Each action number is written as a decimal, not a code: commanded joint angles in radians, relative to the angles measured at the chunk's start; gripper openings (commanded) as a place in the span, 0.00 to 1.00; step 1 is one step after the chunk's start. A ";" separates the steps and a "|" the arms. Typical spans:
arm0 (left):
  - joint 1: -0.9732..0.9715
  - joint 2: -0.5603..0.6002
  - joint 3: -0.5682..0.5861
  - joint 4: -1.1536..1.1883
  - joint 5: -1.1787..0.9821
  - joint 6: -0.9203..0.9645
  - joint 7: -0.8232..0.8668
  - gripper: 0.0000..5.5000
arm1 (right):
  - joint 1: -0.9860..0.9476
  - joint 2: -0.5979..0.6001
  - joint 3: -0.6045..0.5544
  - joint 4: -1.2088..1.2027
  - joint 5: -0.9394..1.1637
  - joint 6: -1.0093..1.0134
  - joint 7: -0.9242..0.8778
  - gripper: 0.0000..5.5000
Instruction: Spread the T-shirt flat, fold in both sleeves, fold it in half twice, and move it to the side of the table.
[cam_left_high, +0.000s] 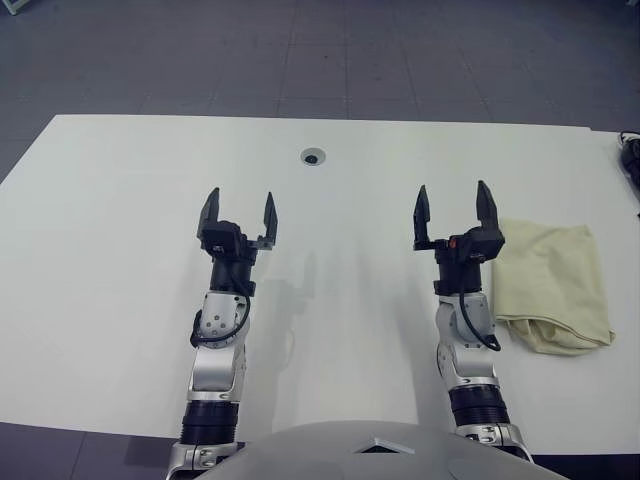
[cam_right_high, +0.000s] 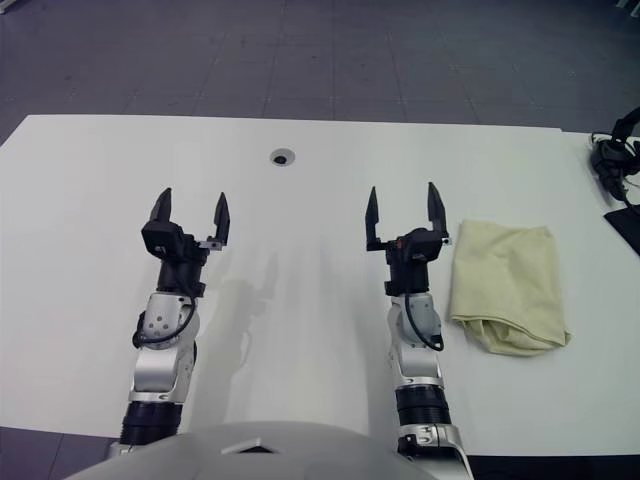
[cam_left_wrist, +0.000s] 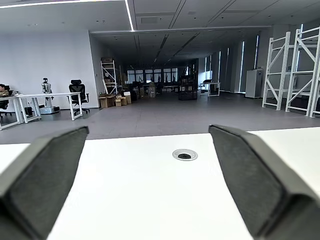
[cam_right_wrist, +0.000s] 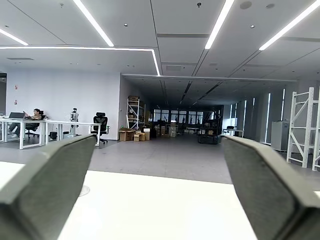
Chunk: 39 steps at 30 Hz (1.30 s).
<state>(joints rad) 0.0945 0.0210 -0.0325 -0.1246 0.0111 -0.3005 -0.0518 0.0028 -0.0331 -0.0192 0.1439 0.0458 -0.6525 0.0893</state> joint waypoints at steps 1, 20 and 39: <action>-0.007 0.006 -0.003 0.009 0.018 -0.003 0.003 0.70 | -0.005 -0.001 0.003 0.008 0.009 -0.008 0.012 0.78; -0.016 0.010 -0.009 0.028 0.054 -0.027 0.014 0.73 | 0.002 -0.004 0.031 0.008 0.011 -0.066 0.053 0.48; 0.002 0.010 -0.011 0.016 0.058 -0.044 0.011 0.77 | 0.011 0.006 0.033 -0.016 0.043 -0.071 0.071 0.43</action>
<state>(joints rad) 0.0873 0.0231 -0.0475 -0.0999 0.0567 -0.3457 -0.0481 0.0151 -0.0320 0.0163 0.1350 0.0810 -0.7315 0.1629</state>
